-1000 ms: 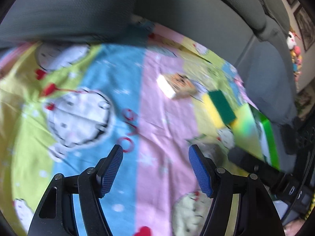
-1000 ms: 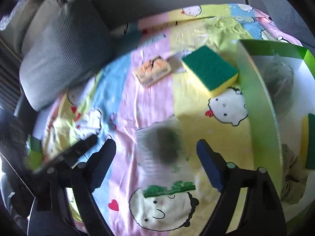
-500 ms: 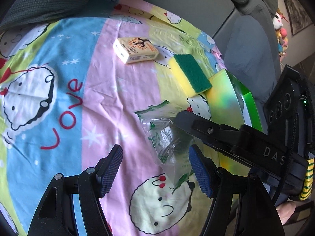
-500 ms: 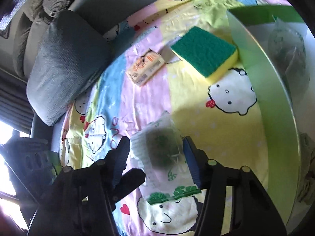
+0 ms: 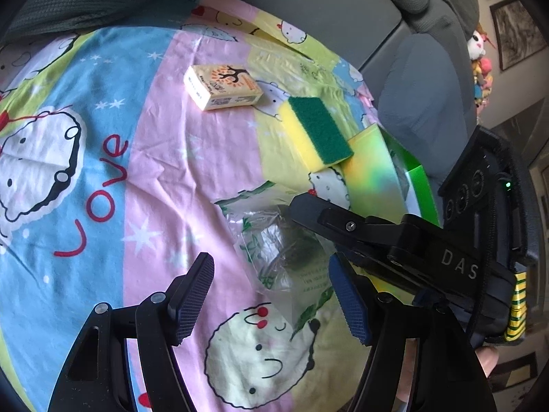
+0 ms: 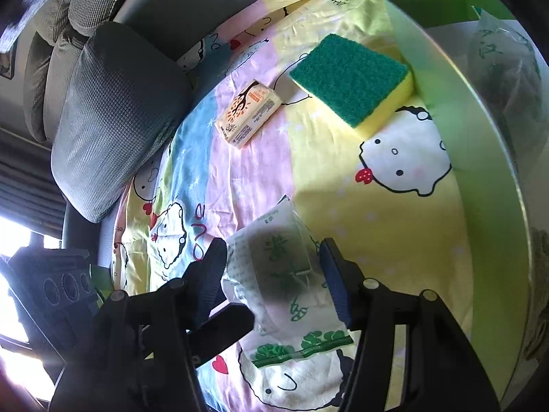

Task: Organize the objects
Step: 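Close the right tool on the second clear green-printed bag and lift it, then carry the second bag with the right tool into the white box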

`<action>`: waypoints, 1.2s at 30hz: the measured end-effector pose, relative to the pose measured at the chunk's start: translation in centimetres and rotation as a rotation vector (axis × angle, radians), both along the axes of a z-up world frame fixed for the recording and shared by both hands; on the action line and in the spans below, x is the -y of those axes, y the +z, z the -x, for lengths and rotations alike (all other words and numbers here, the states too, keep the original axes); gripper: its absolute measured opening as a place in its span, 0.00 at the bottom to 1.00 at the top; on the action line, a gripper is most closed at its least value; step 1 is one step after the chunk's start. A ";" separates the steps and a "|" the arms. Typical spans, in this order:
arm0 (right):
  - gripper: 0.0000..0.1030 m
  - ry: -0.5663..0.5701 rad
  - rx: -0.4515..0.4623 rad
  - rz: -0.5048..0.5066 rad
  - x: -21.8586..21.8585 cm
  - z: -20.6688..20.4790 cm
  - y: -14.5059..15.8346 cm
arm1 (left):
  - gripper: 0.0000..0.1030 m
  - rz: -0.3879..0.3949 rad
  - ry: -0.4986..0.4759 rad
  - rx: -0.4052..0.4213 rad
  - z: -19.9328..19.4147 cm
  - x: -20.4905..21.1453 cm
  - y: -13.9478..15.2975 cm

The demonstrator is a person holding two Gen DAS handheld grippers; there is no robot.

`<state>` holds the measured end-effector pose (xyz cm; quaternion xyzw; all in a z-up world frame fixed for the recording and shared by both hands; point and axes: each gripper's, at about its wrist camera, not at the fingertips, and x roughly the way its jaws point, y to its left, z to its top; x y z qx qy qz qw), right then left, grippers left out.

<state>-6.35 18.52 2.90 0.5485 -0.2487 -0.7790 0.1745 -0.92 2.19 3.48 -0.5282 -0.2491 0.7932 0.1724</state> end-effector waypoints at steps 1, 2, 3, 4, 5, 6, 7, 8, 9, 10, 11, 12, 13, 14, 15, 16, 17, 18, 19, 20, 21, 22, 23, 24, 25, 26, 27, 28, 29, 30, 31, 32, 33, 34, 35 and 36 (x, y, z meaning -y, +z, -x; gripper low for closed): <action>0.54 -0.004 0.000 0.007 -0.1 -0.1 0.1 | 0.68 -0.015 0.005 -0.006 0.0 0.1 0.2; 0.54 -0.013 -0.002 0.021 -0.3 -0.2 0.2 | 0.68 -0.031 0.009 -0.010 -0.1 0.2 0.4; 0.54 -0.023 -0.007 0.031 -0.6 -0.3 0.5 | 0.68 -0.046 0.005 -0.016 -0.1 0.2 0.5; 0.55 -0.029 -0.017 0.037 -0.8 -0.4 0.8 | 0.68 -0.051 -0.002 -0.018 0.0 0.0 0.5; 0.56 -0.030 -0.030 0.043 -0.9 -0.5 1.1 | 0.68 -0.048 -0.011 -0.016 0.0 -0.2 0.5; 0.60 -0.029 -0.037 0.045 -0.9 -0.6 1.3 | 0.68 -0.042 -0.017 -0.006 0.1 -0.5 0.3; 0.62 -0.024 -0.038 0.045 -0.9 -0.6 1.3 | 0.68 -0.037 -0.022 0.004 0.2 -0.7 0.0; 0.65 -0.018 -0.033 0.043 -0.7 -0.5 1.2 | 0.68 -0.033 -0.026 0.014 0.3 -1.0 -0.2; 0.65 -0.014 -0.026 0.043 -0.6 -0.4 1.1 | 0.68 -0.032 -0.031 0.024 0.5 -1.3 -0.5; 0.65 -0.011 -0.013 0.042 -0.5 -0.4 0.8 | 0.68 -0.043 -0.039 0.034 0.6 -1.6 -0.9; 0.65 -0.011 -0.002 0.041 -0.5 -0.3 0.6 | 0.68 -0.054 -0.049 0.049 0.8 -1.9 -1.3; 0.65 -0.010 0.004 0.038 -0.3 -0.2 0.4 | 0.68 -0.056 -0.050 0.064 0.9 -2.1 -1.7; 0.65 -0.006 0.014 0.029 -0.2 -0.1 0.1 | 0.68 -0.060 -0.044 0.087 1.1 -2.2 -2.2; 0.65 -0.003 0.020 0.023 0.0 -0.1 -0.1 | 0.68 -0.063 -0.043 0.101 1.2 -2.4 -2.5; 0.65 0.001 0.029 0.016 0.1 0.0 -0.3 | 0.68 -0.061 -0.043 0.104 1.3 -2.5 -2.7; 0.65 0.001 0.035 0.014 0.1 0.1 -0.6 | 0.68 -0.054 -0.042 0.097 1.2 -2.6 -2.6; 0.65 0.002 0.040 0.014 0.1 0.2 -0.8 | 0.67 -0.048 -0.045 0.085 1.1 -2.6 -2.5; 0.65 0.004 0.043 0.022 0.0 0.3 -1.0 | 0.64 -0.046 -0.047 0.077 1.1 -2.6 -2.4; 0.65 0.008 0.047 0.034 0.0 0.3 -1.1 | 0.62 -0.045 -0.047 0.071 1.0 -2.6 -2.3; 0.64 0.014 0.051 0.040 0.1 0.4 -1.3 | 0.58 -0.044 -0.047 0.063 1.0 -2.6 -2.2; 0.64 0.017 0.050 0.038 0.2 0.5 -1.4 | 0.56 -0.040 -0.045 0.053 0.9 -2.6 -2.1; 0.64 0.020 0.046 0.039 0.3 0.5 -1.4 | 0.55 -0.038 -0.044 0.043 0.9 -2.6 -2.0; 0.63 0.022 0.041 0.039 0.4 0.4 -1.3 | 0.53 -0.040 -0.041 0.030 0.8 -2.5 -1.7; 0.60 0.020 0.035 0.044 0.4 0.4 -1.1 | 0.53 -0.043 -0.038 0.012 0.6 -2.6 -1.4; 0.59 0.013 0.027 0.056 0.3 0.2 -0.8 | 0.52 -0.040 -0.042 -0.023 0.3 -2.7 -0.7; 0.59 0.007 -0.004 0.056 0.1 -0.2 -0.1 | 0.52 -0.035 -0.048 -0.055 0.0 -2.9 0.0; 0.59 0.007 -0.026 0.053 0.2 -0.4 0.5 | 0.52 -0.032 -0.050 -0.083 -0.2 -3.0 0.6; 0.59 0.010 -0.065 0.048 0.2 -0.8 1.5 | 0.52 -0.031 -0.053 -0.124 -0.6 -3.1 1.5; 0.59 0.011 -0.094 0.046 0.2 -1.2 2.2 | 0.52 -0.029 -0.056 -0.152 -0.9 -3.2 2.2; 0.59 0.012 -0.128 0.044 0.1 -1.5 3.1 | 0.52 -0.028 -0.059 -0.184 -1.3 -3.4 2.9; 0.59 0.015 -0.171 0.042 0.0 -2.1 4.2 | 0.52 -0.027 -0.062 -0.217 -1.7 -3.5 3.8; 0.59 0.015 -0.196 0.042 -0.1 -2.4 4.9 | 0.52 -0.022 -0.066 -0.245 -2.1 -3.7 4.5; 0.59 0.014 -0.225 0.042 -0.3 -2.8 5.7 | 0.52 -0.014 -0.069 -0.276 -2.5 -3.9 5.3; 0.59 0.015 -0.254 0.042 -0.5 -3.2 6.4 | 0.52 -0.005 -0.072 -0.308 -2.9 -4.2 6.0; 0.60 0.017 -0.288 0.043 -0.6 -3.7 7.3 | 0.52 0.003 -0.075 -0.333 -3.3 -4.2 6.7; 0.60 0.016 -0.315 0.045 -0.8 -4.2 7.9 | 0.52 0.012 -0.079 -0.358 -3.6 -4.5 7.3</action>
